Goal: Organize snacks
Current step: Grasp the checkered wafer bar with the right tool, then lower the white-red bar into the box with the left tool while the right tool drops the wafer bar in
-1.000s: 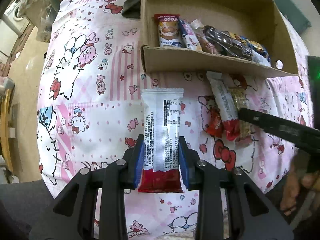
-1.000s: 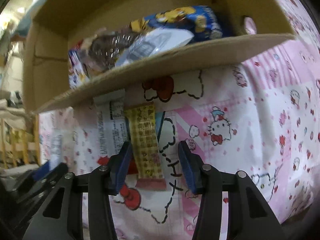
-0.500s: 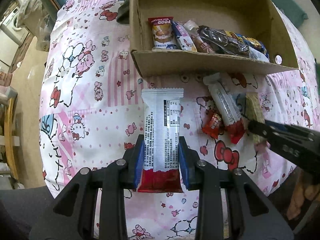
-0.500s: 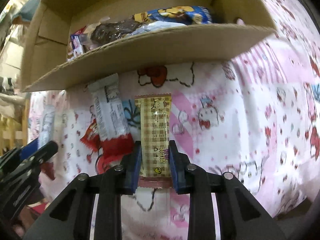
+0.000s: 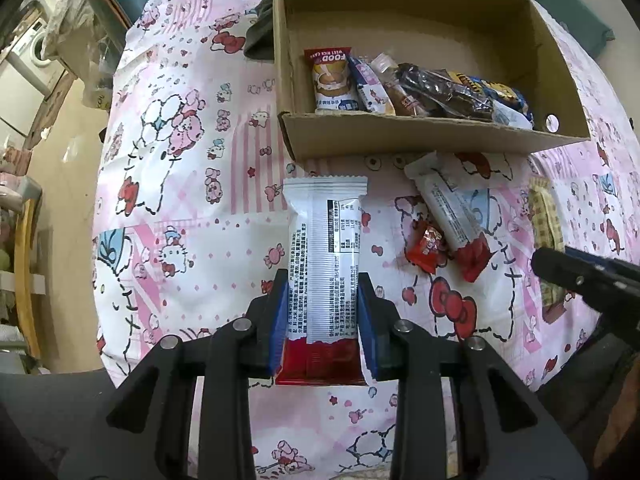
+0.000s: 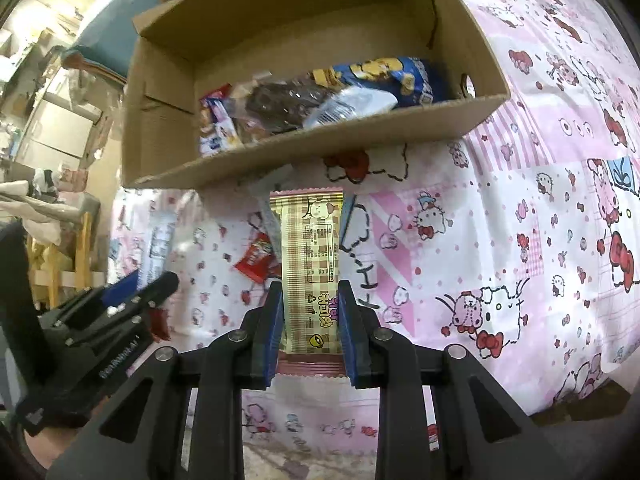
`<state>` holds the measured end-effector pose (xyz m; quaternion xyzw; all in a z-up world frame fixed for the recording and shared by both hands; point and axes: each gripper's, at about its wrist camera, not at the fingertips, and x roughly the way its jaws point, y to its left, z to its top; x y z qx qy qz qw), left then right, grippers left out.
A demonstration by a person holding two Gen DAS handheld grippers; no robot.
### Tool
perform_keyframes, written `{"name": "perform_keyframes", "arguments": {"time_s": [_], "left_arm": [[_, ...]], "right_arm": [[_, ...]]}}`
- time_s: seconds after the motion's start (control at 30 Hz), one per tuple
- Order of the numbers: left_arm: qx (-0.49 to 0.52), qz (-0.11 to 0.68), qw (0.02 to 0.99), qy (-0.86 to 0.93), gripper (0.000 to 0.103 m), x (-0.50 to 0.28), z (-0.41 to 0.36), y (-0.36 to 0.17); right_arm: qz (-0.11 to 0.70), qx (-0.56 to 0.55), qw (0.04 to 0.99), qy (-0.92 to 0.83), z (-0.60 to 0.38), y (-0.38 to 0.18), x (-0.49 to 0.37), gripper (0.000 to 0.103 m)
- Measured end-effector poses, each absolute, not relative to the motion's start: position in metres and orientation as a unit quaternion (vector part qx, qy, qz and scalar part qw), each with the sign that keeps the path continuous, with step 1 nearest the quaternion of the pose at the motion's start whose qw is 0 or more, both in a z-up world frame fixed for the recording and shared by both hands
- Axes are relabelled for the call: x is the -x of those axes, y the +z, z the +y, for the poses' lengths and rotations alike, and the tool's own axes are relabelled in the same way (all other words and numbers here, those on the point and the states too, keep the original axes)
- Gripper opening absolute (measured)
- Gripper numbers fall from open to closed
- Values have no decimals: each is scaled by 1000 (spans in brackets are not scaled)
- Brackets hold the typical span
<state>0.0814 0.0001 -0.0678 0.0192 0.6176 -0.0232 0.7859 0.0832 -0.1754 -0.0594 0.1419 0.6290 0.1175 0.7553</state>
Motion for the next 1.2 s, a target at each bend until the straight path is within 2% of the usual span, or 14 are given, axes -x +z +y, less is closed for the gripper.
{"name": "perform_keyframes", "arguments": {"time_s": [0.2, 0.37, 0.57, 0.9, 1.2], "left_arm": [[21, 591, 806, -28, 28, -79, 9, -32], [55, 546, 836, -22, 28, -95, 18, 13], [38, 486, 873, -17, 28, -126, 18, 58], [8, 468, 884, -18, 28, -177, 6, 59], [2, 463, 884, -70, 28, -194, -18, 30]], "right_arm": [[599, -164, 771, 141, -192, -20, -75, 27], [542, -198, 799, 170, -197, 19, -80, 27], [473, -189, 837, 200, -201, 57, -98, 27], [436, -189, 860, 188, -215, 59, -143, 27], [462, -196, 853, 142, -219, 23, -171, 27]]}}
